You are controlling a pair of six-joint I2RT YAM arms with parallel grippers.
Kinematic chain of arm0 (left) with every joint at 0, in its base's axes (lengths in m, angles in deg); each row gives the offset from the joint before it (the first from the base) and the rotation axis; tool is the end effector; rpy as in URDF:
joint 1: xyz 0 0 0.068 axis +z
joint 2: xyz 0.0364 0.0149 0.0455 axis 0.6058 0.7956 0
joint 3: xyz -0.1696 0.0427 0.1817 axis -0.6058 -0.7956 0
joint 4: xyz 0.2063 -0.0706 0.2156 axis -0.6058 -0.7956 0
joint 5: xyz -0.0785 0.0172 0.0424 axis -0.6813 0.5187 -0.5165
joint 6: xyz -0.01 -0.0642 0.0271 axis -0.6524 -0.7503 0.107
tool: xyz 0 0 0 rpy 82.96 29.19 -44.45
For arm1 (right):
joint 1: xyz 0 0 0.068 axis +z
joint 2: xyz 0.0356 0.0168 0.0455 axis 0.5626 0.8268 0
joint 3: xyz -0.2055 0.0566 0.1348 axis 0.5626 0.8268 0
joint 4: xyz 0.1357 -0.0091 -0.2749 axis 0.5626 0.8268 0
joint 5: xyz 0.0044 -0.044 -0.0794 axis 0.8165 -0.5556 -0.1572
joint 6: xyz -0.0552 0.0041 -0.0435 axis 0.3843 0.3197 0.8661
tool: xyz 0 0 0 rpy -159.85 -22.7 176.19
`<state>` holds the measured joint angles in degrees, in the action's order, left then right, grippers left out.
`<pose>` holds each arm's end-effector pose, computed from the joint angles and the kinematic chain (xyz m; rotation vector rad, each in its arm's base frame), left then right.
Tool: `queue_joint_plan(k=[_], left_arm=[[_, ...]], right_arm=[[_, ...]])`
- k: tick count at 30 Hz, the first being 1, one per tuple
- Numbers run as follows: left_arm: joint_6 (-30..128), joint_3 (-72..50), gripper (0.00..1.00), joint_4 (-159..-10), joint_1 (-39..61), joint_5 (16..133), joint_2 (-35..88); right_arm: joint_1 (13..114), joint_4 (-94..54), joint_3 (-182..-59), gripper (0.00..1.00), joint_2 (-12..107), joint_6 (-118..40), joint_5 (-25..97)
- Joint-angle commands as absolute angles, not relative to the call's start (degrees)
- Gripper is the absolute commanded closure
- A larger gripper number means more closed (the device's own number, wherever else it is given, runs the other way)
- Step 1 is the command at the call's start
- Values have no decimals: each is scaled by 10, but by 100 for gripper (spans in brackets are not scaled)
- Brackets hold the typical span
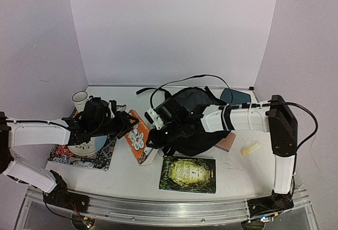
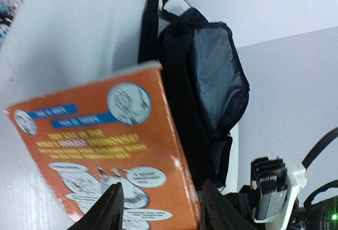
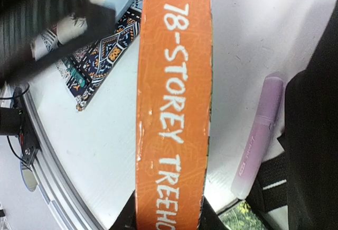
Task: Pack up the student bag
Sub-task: Pick up the book from the center of the board, then pass from the right arm to the left
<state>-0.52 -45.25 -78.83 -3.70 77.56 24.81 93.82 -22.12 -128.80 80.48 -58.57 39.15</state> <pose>0.2530 -0.2267 0.1637 -0.3373 2.2536 -1.1351 0.2530 0.4516 0.1771 -0.7606 2.1235 1.0621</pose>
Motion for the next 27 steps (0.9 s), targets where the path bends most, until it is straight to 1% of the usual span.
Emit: queue_joint_plan(k=[1,3,6,8,11,18,23,27], left_arm=[[130,-371,44,-902,-8,843,188],[190,-345,35,-930,4,855,169],[275,-315,22,-955,33,825,154],[322,-292,17,-969,60,767,158],[372,-256,12,-989,99,691,175],[455,-164,5,-1016,162,509,230],[510,-85,2,-1045,166,398,292],[545,-22,1,-1085,165,345,347]], right_arm=[[924,-243,-1288,100,714,-563,415],[913,-243,-1287,100,695,-558,433],[897,-243,-1288,100,661,-544,462],[884,-243,-1286,100,638,-535,480],[853,-238,-1278,100,605,-524,516],[789,-191,-1263,100,558,-463,581],[755,-171,-1253,100,543,-401,642],[748,-133,-1276,100,548,-337,670]])
